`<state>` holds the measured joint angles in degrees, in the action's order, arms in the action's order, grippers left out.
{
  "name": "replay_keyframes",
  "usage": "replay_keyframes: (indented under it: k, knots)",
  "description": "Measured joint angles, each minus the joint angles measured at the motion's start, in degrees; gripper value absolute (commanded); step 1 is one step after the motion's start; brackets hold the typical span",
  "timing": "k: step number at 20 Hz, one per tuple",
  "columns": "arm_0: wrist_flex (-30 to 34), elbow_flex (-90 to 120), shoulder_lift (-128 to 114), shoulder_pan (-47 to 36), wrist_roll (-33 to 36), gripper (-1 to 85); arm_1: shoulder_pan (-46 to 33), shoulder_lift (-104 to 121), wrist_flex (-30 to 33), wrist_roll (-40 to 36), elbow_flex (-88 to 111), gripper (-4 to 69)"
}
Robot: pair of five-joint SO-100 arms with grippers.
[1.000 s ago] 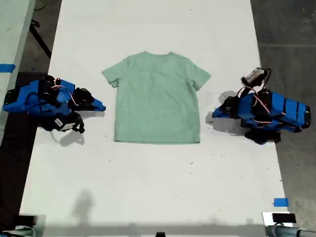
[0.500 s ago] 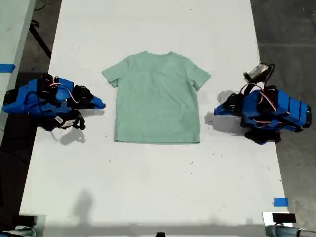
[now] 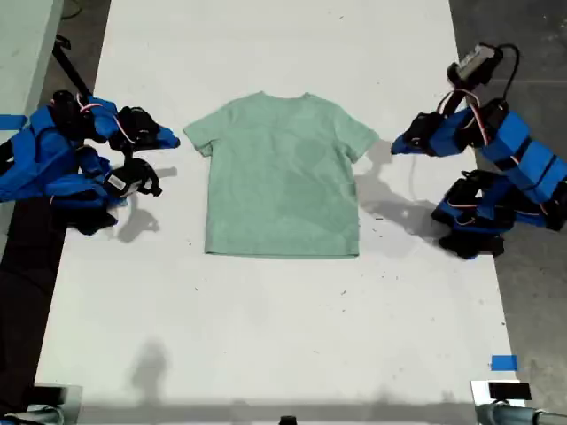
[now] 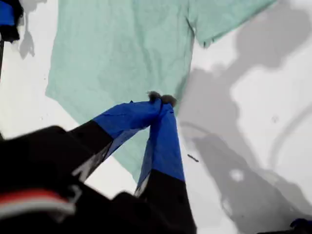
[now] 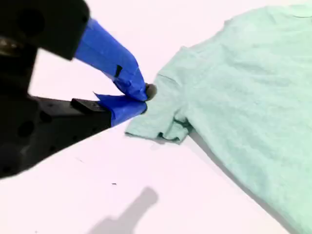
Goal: Fold t-shirt
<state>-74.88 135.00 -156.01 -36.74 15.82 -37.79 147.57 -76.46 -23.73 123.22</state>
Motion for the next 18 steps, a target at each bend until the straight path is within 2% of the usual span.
replay_keyframes:
  k: [5, 7, 9, 11, 14, 18]
  knots:
    - [-5.19, -20.04, 23.12, -11.51, 9.84, 1.3, -9.4, -23.47, -6.5, -10.11, -23.82, -0.6]
    - [-8.0, -27.51, 31.46, -14.94, 12.74, 9.7, -12.04, -31.64, -10.28, -12.3, -32.7, 5.7]
    - [-11.69, -34.89, 39.81, -17.49, 15.47, 19.3, -14.33, -38.41, -14.15, -14.5, -40.08, 18.1]
    - [-14.59, -40.25, 45.97, -18.98, 17.58, 24.0, -15.56, -41.92, -15.29, -16.61, -43.24, 28.5]
    - [-16.52, -43.95, 50.01, -20.57, 20.39, 31.1, -15.47, -45.18, -15.38, -19.6, -44.12, 32.9]
    - [-16.88, -44.56, 51.94, -22.24, 24.43, 33.0, -16.26, -48.52, -14.77, -24.61, -44.12, 33.7]
